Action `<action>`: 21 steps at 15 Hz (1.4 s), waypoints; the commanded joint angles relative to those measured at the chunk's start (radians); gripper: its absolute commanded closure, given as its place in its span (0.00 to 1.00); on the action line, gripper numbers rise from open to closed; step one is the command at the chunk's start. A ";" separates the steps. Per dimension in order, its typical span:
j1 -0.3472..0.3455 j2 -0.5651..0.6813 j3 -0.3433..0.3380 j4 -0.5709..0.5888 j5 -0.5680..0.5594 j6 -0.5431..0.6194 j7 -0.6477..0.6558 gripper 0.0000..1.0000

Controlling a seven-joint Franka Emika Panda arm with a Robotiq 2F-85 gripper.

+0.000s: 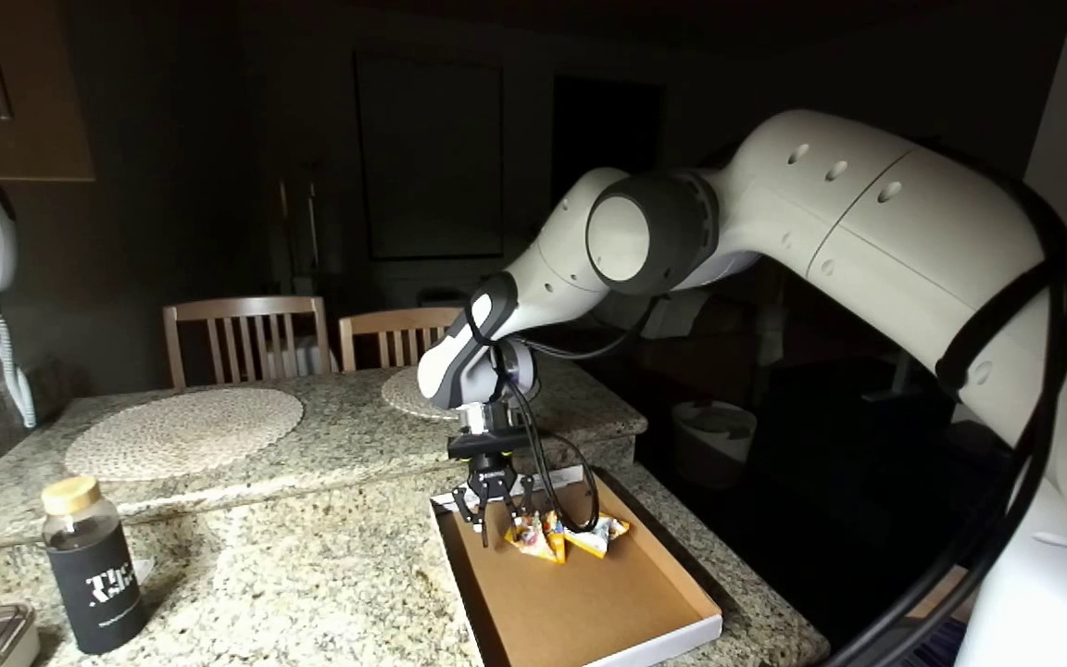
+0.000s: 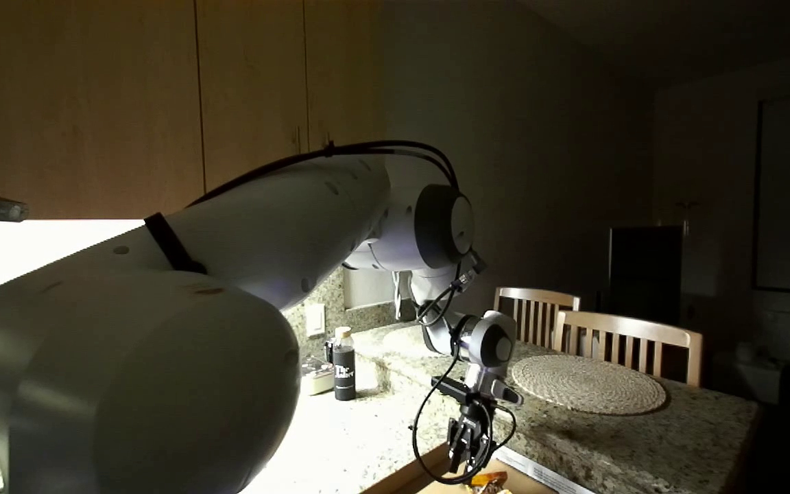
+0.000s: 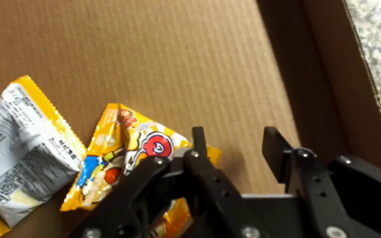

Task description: Remove the two sachets out of the box, one at a time

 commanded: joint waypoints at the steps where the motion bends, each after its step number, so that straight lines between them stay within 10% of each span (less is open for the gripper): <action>1: 0.017 0.003 -0.019 -0.001 -0.004 0.073 0.059 0.20; 4: 0.035 0.013 -0.049 0.003 -0.024 0.073 0.121 0.02; 10: 0.067 0.004 -0.079 -0.022 -0.063 0.018 0.213 0.00; 12: 0.075 0.006 -0.084 -0.019 -0.081 0.002 0.244 0.27; 21: 0.078 0.022 -0.101 0.012 -0.133 -0.091 0.357 0.87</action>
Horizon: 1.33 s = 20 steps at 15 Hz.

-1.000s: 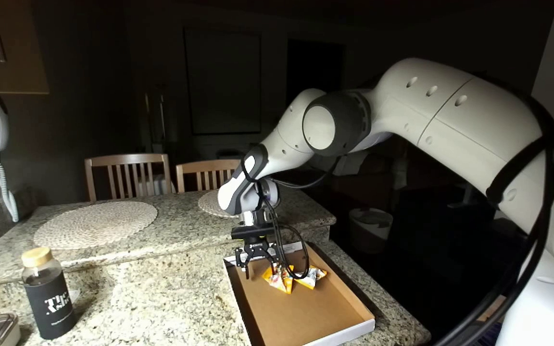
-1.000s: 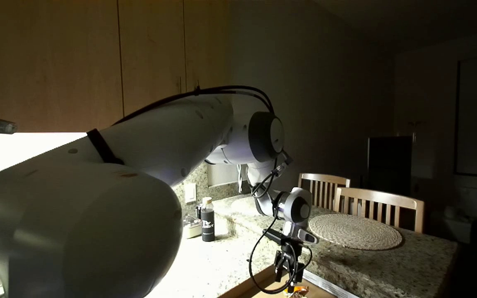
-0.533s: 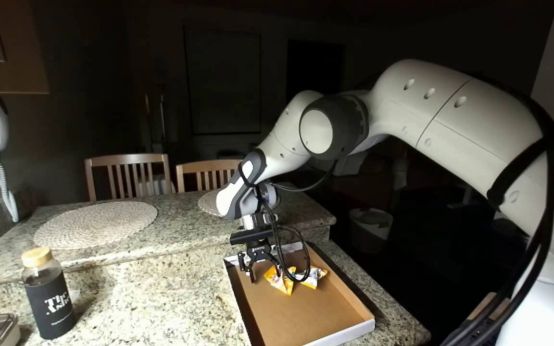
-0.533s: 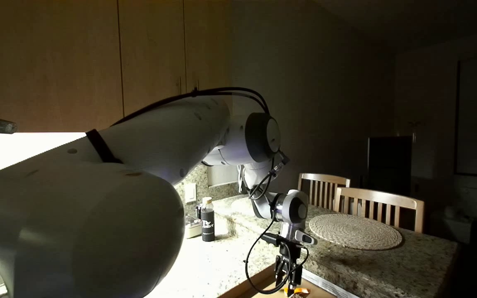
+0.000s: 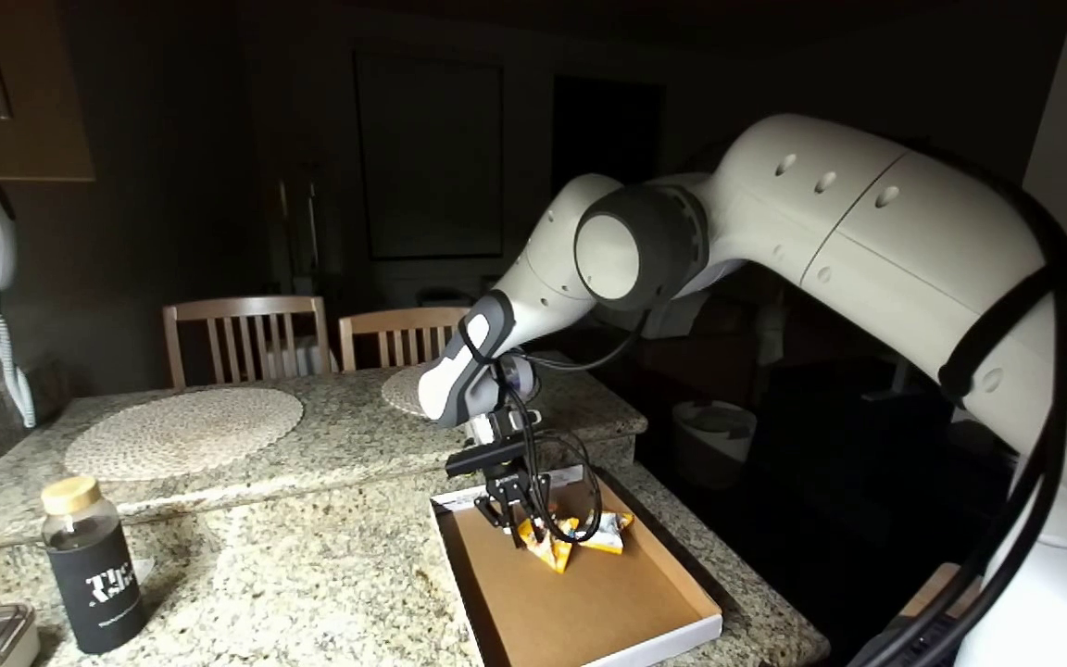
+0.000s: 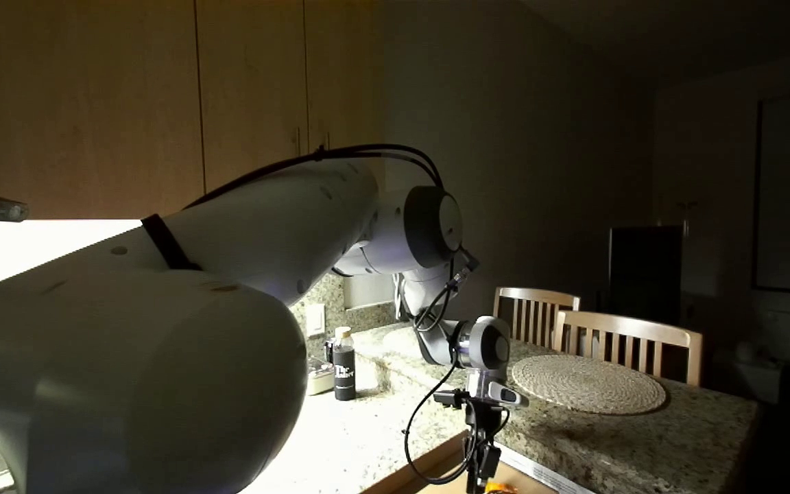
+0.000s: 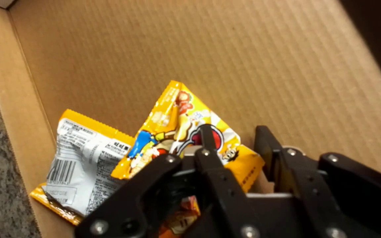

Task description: Remove the two sachets out of the box, one at a time

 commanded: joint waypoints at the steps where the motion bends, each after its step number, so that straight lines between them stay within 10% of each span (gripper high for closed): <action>1: 0.002 0.003 -0.002 0.013 -0.030 -0.046 0.042 0.92; 20: -0.003 -0.255 0.001 -0.219 -0.052 0.122 -0.006 0.94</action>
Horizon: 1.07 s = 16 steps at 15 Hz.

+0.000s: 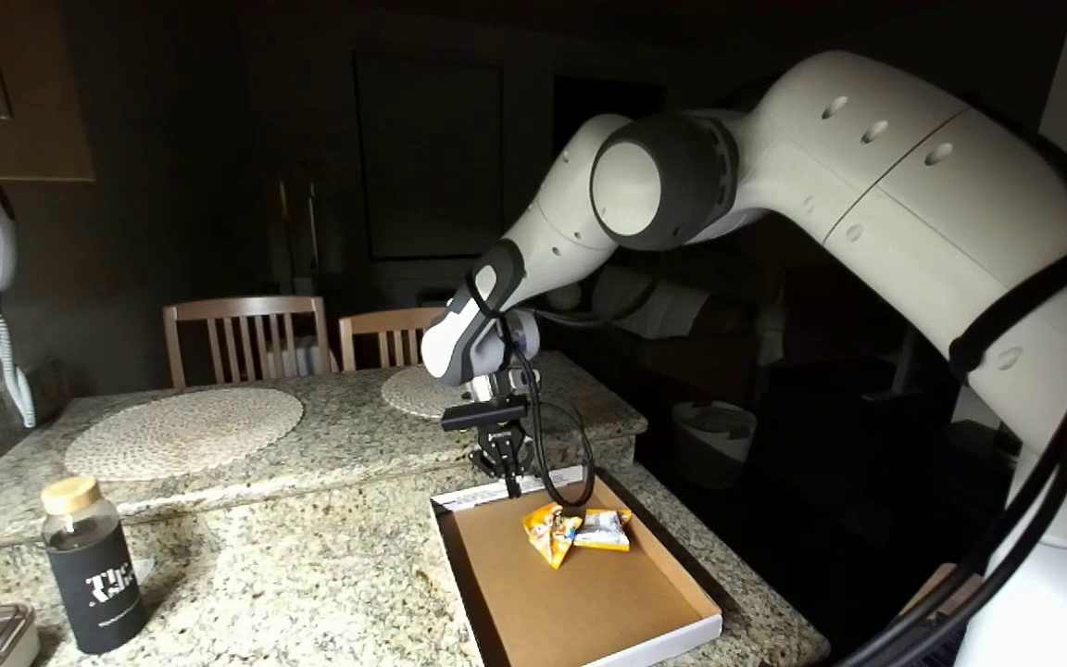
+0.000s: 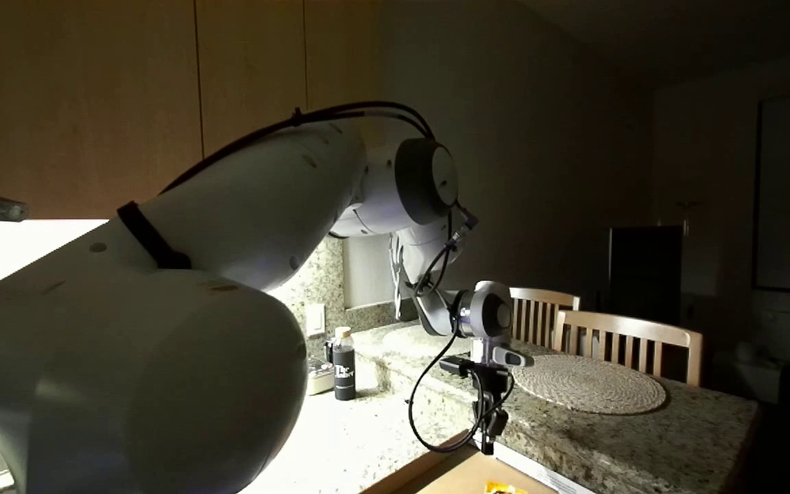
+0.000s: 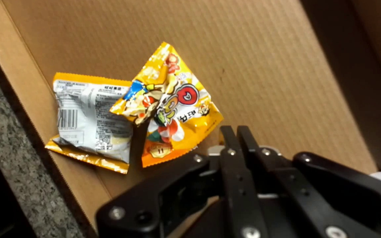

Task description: Remove the two sachets out of the box, one at a time

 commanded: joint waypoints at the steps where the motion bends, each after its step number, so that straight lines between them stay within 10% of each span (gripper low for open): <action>1: -0.017 -0.069 0.019 -0.064 -0.028 -0.108 -0.033 0.68; 6: -0.064 -0.026 0.037 -0.051 0.006 -0.291 -0.059 0.49; 13: -0.139 0.050 0.067 -0.059 0.149 0.082 -0.030 0.02; 16: -0.133 0.075 0.045 -0.060 0.140 0.139 -0.007 0.00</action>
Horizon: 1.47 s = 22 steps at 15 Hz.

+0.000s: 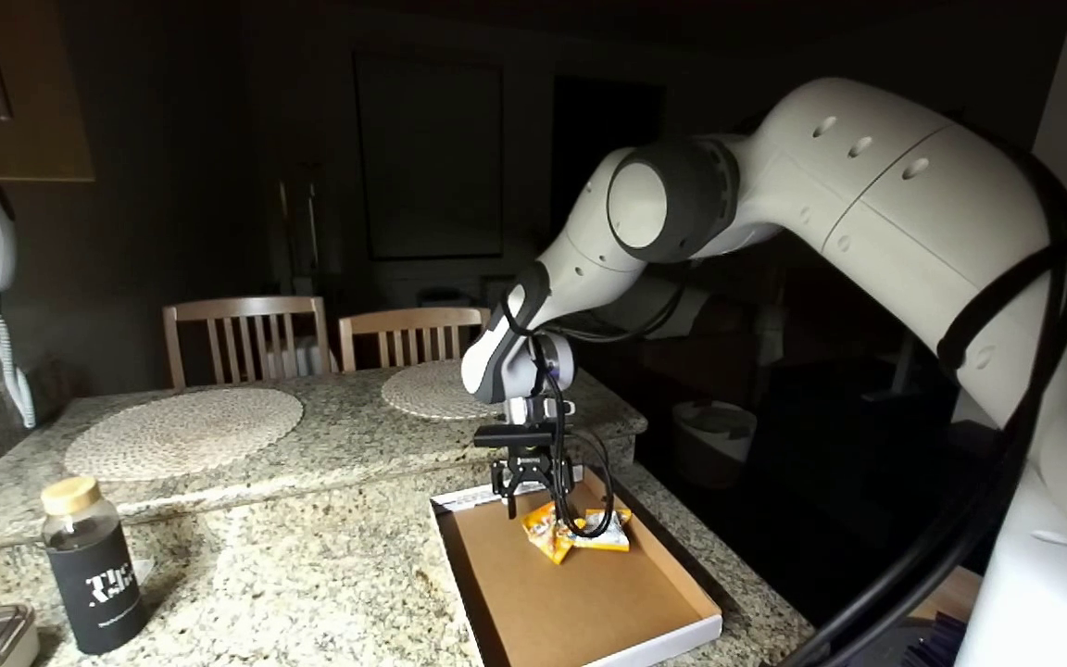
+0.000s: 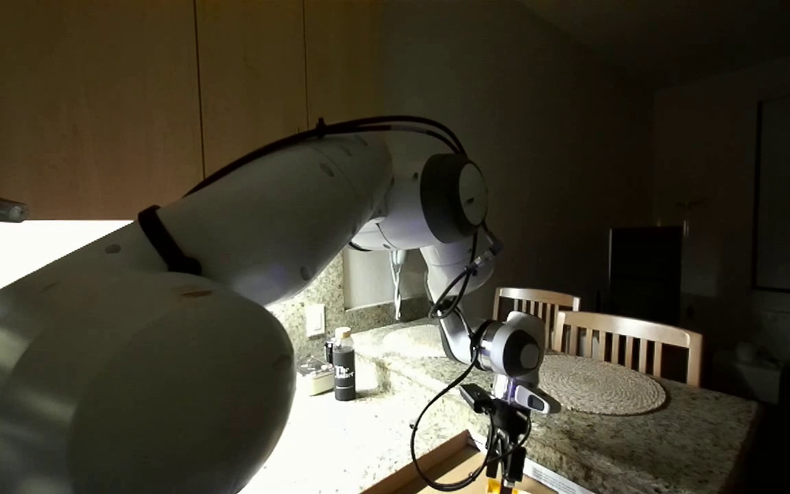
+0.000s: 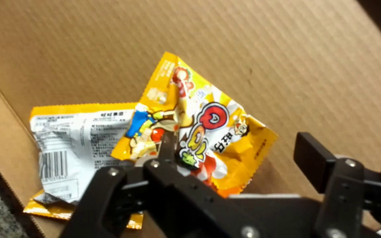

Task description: Remove the two sachets out of the box, one at a time

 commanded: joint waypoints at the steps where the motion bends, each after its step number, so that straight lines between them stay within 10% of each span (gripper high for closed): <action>1: -0.002 0.013 -0.012 -0.015 0.010 0.045 0.023 0.00; 3: -0.007 0.015 -0.013 -0.019 0.012 0.032 0.018 0.00; 4: -0.008 0.021 -0.011 -0.013 0.011 0.022 0.014 0.25; 16: -0.038 -0.018 0.029 -0.019 0.025 -0.082 -0.060 0.97; 22: -0.065 -0.202 0.032 -0.163 0.084 0.088 -0.090 1.00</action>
